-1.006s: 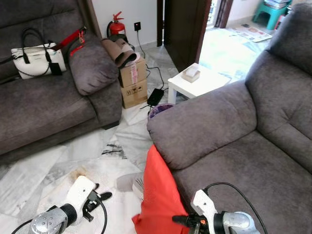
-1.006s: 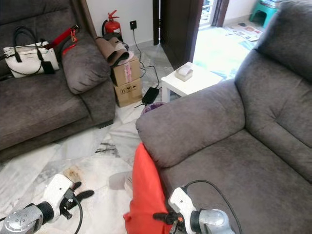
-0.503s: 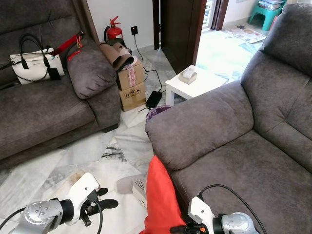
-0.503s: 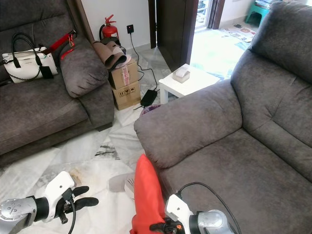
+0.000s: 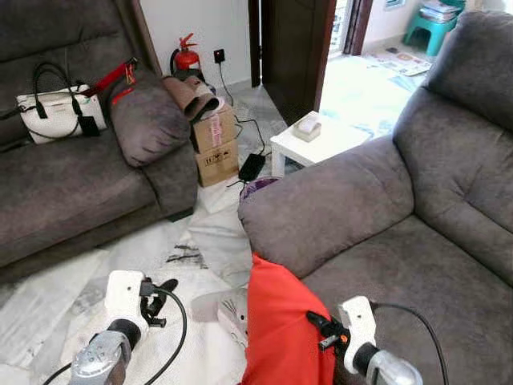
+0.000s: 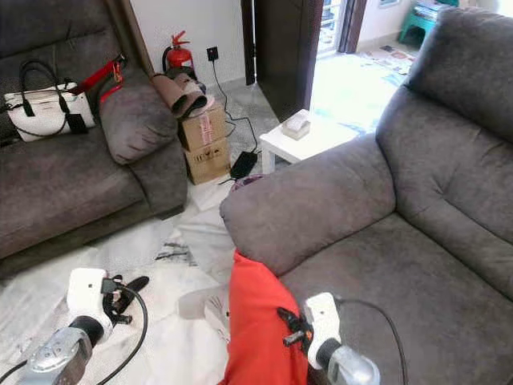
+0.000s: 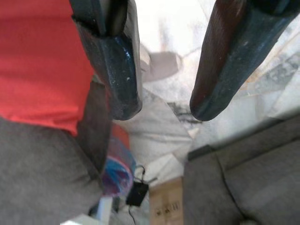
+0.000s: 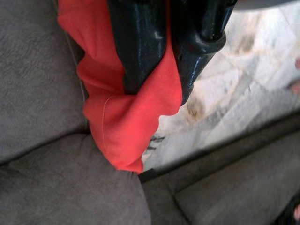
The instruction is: Move the pillow to the sofa from floor
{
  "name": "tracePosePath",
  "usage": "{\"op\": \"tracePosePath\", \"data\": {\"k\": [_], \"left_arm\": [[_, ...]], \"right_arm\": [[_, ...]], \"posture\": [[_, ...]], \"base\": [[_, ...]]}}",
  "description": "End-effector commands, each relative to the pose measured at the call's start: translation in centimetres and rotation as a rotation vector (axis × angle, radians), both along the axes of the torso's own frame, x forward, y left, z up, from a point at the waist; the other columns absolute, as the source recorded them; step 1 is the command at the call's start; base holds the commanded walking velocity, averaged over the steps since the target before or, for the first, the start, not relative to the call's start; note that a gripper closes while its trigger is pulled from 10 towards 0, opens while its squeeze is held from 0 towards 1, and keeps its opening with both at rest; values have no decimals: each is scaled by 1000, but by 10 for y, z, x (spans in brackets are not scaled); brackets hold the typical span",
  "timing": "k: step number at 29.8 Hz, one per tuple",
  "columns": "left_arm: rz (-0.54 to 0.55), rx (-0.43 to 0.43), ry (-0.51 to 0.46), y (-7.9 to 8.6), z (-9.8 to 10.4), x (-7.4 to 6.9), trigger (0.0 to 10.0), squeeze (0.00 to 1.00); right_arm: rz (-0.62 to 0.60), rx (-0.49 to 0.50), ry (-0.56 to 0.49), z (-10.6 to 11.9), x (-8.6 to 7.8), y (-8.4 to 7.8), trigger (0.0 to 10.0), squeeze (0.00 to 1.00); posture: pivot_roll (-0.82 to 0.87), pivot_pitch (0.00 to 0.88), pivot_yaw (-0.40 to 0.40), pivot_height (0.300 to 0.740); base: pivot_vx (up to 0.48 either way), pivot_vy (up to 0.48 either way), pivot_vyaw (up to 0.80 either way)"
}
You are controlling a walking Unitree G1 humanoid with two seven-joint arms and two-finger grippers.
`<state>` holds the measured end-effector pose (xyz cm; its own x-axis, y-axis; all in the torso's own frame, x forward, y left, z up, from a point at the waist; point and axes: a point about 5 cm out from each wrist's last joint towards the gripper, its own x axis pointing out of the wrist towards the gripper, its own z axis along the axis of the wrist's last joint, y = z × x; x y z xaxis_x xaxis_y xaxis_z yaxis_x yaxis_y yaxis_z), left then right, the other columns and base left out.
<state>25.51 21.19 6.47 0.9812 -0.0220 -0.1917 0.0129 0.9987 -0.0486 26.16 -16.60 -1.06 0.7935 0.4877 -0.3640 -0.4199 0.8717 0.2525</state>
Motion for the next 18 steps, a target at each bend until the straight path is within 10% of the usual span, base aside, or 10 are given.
{"op": "tracePosePath", "data": {"k": [1,18], "left_arm": [[23,1,-1,4,-1,-2,10000,0],[72,-20,-16,2,-5,-1,10000,0]], "right_arm": [[-58,43,-106,18,15,0,10000,0],[-272,57,-118,25,30,4,10000,0]], "posture": [[91,102,65,740],[95,136,58,740]], "base": [[0,0,0],[0,0,0]]}}
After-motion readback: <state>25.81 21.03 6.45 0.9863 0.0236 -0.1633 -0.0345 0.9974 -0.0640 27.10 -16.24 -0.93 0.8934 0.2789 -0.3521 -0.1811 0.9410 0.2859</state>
